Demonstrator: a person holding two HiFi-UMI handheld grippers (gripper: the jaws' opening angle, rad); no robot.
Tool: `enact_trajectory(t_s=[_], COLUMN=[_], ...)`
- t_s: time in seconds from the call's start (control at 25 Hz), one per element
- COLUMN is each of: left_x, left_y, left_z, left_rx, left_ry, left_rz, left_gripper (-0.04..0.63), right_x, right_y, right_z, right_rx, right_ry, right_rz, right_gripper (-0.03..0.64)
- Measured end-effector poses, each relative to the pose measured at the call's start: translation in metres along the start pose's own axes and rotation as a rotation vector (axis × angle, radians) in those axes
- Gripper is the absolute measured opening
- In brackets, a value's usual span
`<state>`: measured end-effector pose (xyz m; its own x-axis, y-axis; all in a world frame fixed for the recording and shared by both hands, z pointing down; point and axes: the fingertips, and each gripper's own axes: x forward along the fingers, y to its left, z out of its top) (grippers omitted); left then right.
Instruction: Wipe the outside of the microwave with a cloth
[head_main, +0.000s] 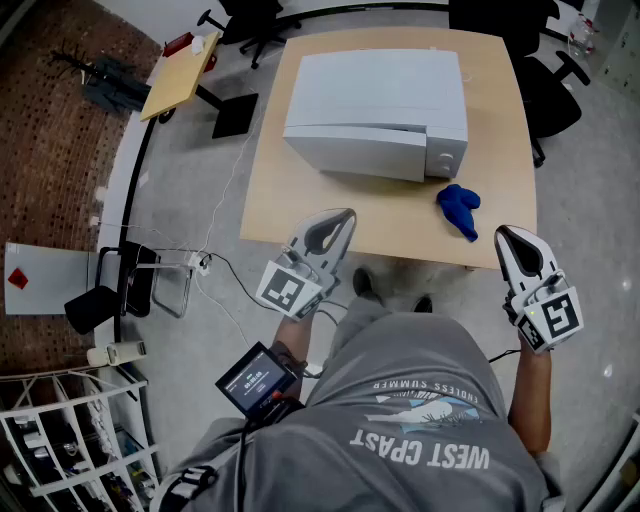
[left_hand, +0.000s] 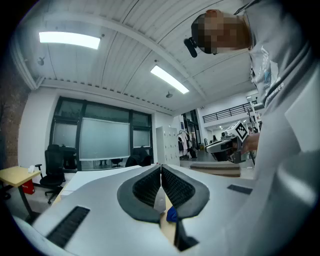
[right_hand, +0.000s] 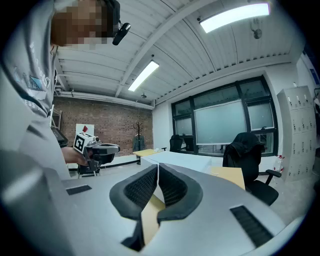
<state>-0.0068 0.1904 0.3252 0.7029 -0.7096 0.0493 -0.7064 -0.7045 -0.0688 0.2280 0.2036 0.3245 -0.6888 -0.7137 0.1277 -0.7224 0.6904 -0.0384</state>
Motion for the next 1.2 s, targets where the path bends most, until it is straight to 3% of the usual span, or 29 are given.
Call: enact_trajectory(t_s=[0.48,0.68,0.8,0.88,1.04,1.2], left_x=[0.004,0.003,0.0,-0.003,-0.011,-0.022], left_y=[-0.002,0.0,0.005,0.009,0.024,0.048], left_z=[-0.003,-0.008,-0.016,-0.023,-0.035,-0.051], left_rx=[0.003,-0.004,-0.02,-0.035,-0.059,-0.083], left_ry=[0.001,0.028,0.049,0.063,0.098,0.132], left_rz=[-0.007,-0.002,0.007,0.016,0.034,0.055], left_gripper=[0.023,0.023,0.023,0.023,0.023,0.023], right_x=[0.004,0.02,0.047,0.071,0.12,0.156], right_y=[-0.003,-0.01,-0.025,-0.039,-0.066,-0.087], right_z=[-0.008,-0.037,-0.083,-0.128,-0.216,-0.299], right_rx=[0.014,0.091,0.106,0.117,0.108,0.008], right_ry=[0.012,0.082,0.209,0.325,0.551,0.784], right_rz=[0.01,0.039,0.054,0.055,0.048,0.019], right_gripper=[0.028,0.029,0.059,0.218,0.224,0.232])
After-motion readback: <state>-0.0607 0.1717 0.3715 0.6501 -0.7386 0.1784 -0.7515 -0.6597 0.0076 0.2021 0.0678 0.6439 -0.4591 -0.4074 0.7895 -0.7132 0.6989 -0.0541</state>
